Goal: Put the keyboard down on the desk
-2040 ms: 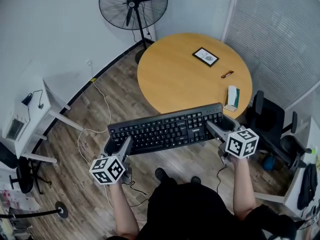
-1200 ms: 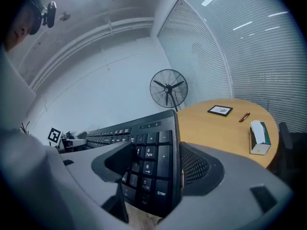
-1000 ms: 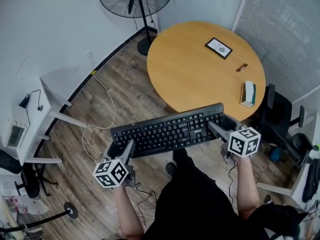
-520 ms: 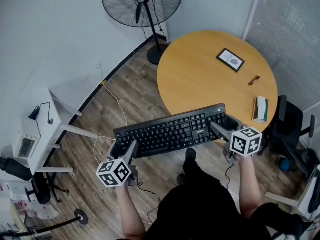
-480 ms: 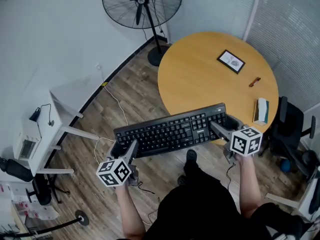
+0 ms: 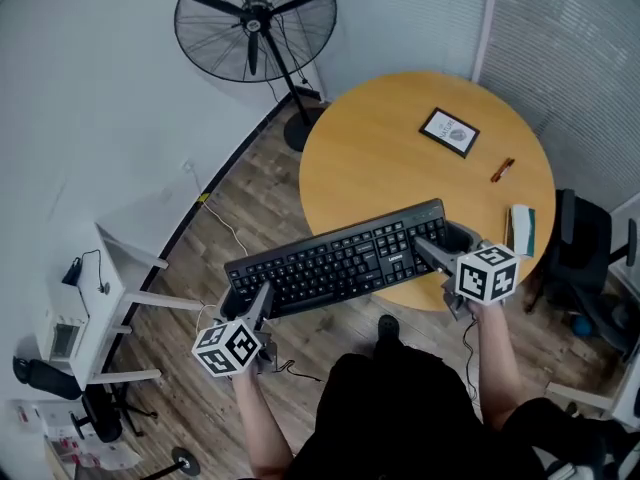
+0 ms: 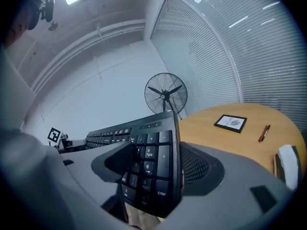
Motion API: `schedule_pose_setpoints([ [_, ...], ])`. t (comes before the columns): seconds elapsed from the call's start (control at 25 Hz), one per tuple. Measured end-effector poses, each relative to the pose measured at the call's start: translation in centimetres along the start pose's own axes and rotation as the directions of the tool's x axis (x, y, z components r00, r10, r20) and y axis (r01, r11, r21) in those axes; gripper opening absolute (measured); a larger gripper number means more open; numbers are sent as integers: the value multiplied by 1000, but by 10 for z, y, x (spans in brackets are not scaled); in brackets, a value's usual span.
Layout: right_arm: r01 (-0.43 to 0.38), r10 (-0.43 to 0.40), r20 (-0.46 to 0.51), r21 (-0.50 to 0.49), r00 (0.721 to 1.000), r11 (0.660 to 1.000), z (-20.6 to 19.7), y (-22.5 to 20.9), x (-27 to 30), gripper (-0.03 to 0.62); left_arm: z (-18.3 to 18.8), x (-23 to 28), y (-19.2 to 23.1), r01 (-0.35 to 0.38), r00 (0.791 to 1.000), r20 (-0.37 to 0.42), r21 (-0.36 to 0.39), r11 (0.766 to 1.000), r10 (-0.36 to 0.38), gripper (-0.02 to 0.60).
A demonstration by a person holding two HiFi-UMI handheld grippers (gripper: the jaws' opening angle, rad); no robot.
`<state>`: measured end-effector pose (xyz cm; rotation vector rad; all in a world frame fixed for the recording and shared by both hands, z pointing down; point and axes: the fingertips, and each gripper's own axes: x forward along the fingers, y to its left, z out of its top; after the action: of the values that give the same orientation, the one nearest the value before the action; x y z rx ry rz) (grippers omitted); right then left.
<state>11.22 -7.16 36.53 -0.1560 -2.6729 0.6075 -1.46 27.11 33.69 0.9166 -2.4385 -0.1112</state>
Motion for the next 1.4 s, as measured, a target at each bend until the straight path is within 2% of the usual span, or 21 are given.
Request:
schedule_pose_setpoints([
  [0.4,134,-134,1,67,991,989,-19,-15,-6,311,-3,52,5,122,989,-82,29,992,-119,345],
  [0.6,227,-230,2,128,973,965,-29,-47,-22,313,-6,100,-19,206,970,-144,56,977,-197,345],
  [0.76,300,-304,1,166,953,940,-37,-55,-27,313,-6,129,-23,276,947,-189,69,959,-259,345],
  [0.92,363,-370,1,192,929,912,-35,-64,-19,313,0,168,-23,341,920,-231,68,938,-318,345],
  [1.08,433,-445,-7,245,896,868,-35,-73,-11,314,12,211,-26,414,881,-287,84,907,-376,345],
  [1.2,478,-498,-5,290,867,829,-36,-75,-6,314,23,242,-29,472,848,-325,104,875,-418,345],
  [1.4,561,-600,-5,361,800,745,-35,-76,9,316,41,297,-33,574,777,-393,122,810,-491,345],
])
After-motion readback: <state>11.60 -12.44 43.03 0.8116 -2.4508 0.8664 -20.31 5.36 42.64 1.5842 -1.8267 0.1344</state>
